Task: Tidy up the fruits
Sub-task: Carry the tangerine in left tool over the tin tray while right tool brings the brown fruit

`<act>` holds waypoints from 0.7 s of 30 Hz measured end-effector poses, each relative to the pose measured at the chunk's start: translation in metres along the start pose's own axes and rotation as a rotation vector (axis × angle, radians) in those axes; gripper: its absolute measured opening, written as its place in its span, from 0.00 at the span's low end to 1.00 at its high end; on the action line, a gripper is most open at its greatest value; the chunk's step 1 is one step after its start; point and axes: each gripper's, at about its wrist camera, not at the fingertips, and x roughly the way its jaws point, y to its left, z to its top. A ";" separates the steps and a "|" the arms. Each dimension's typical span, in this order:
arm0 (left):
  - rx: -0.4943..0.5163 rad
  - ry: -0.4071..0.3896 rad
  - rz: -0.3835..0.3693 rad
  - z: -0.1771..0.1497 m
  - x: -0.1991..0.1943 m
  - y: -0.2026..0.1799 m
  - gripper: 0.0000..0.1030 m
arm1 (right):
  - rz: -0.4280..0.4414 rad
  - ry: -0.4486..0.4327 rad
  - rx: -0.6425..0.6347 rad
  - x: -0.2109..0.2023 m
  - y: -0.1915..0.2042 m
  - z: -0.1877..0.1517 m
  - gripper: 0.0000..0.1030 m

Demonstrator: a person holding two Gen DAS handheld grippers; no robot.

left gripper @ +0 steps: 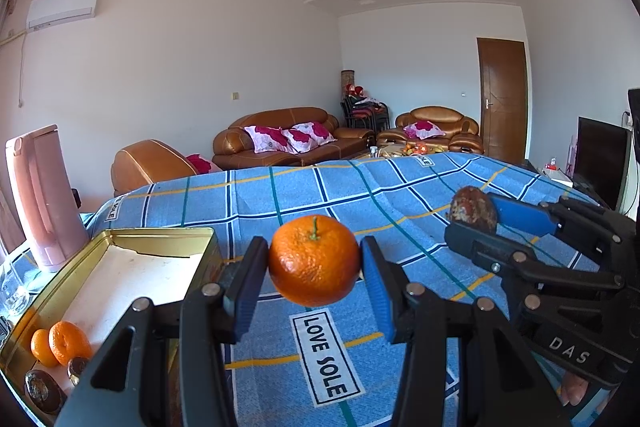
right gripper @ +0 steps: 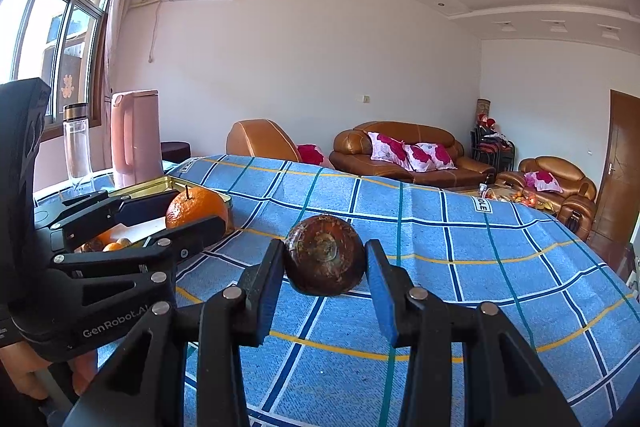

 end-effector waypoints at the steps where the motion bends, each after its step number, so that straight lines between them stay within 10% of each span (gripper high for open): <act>1: -0.002 0.000 0.000 0.000 0.000 0.001 0.48 | -0.001 0.001 0.000 0.000 0.000 0.000 0.42; 21: -0.057 0.017 0.029 -0.007 -0.014 0.029 0.48 | 0.044 0.017 -0.045 0.004 0.025 0.003 0.42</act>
